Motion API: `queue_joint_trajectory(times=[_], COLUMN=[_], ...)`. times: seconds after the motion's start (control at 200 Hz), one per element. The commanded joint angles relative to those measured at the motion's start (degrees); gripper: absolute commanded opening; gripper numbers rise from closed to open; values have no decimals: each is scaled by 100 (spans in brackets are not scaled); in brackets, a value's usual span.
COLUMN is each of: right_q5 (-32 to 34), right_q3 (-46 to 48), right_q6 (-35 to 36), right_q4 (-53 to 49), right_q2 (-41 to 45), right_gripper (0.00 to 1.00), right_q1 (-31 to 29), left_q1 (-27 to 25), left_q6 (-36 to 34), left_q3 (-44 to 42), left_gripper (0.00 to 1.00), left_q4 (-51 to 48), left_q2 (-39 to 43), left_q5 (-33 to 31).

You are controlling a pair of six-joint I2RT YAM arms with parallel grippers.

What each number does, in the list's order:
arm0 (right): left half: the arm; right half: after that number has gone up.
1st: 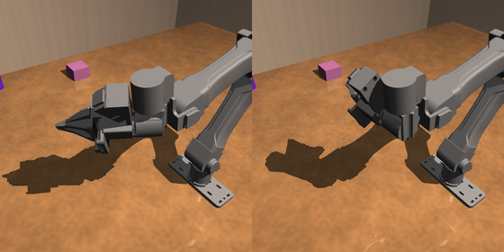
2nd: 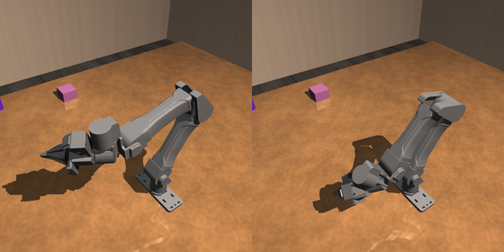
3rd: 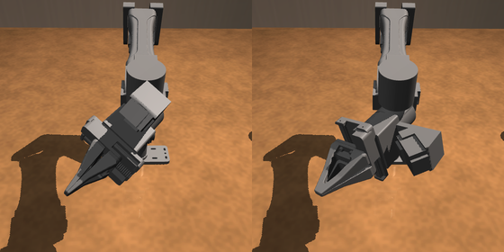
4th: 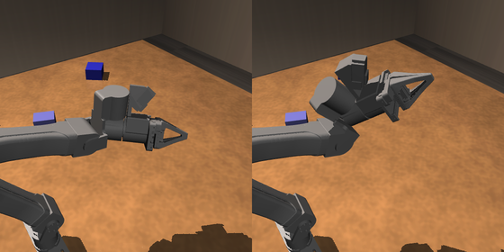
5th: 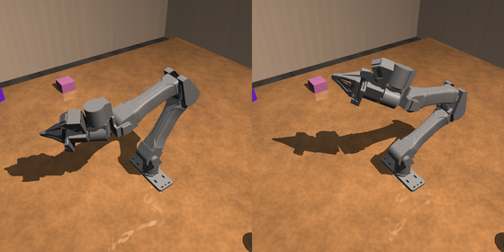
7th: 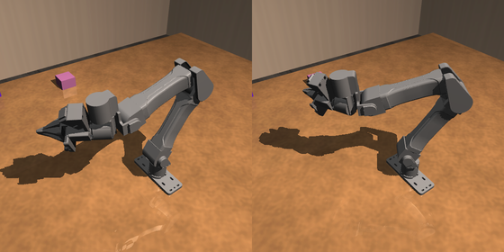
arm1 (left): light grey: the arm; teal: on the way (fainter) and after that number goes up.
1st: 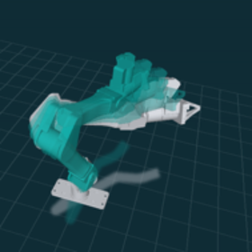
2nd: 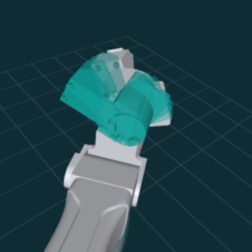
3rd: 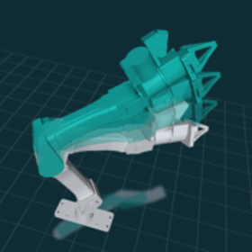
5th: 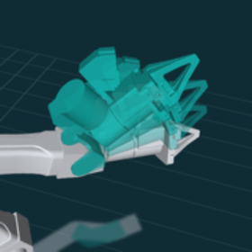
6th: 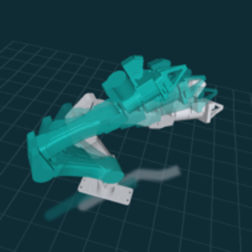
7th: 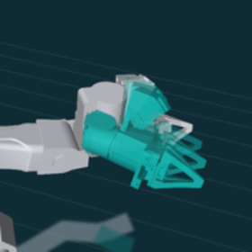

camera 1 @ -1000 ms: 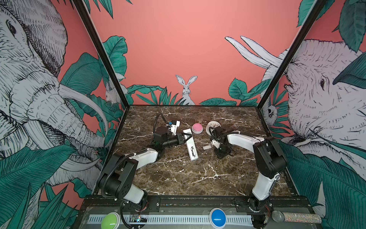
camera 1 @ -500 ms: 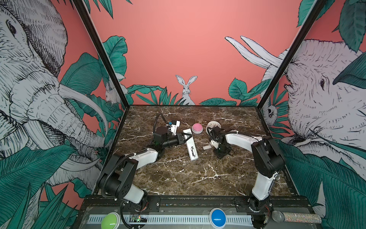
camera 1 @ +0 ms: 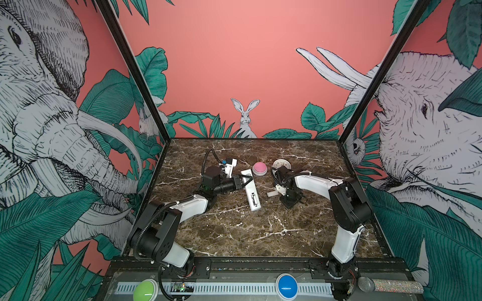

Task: Load the batteries into the remote control
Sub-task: 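Close the right gripper on the battery end and lift it upright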

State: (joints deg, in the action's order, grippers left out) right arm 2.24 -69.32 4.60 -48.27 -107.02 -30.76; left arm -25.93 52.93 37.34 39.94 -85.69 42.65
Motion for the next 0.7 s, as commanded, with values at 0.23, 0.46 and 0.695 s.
queue_joint_trajectory(times=[0.23,0.46,0.695], right_q5=[-276,-259,-277], right_q3=[5,76,193], right_q6=[100,102,-53], right_q4=[334,334,329], right_q2=[-208,-214,-179], right_gripper=[34,29,23], right_q1=[-71,-83,-126], left_q1=[40,48,53], left_q6=[-11,-10,5], left_q3=[-43,-62,-79], left_gripper=[0,0,0], left_q4=[92,116,141], left_q2=[179,148,136], left_q5=[80,76,75])
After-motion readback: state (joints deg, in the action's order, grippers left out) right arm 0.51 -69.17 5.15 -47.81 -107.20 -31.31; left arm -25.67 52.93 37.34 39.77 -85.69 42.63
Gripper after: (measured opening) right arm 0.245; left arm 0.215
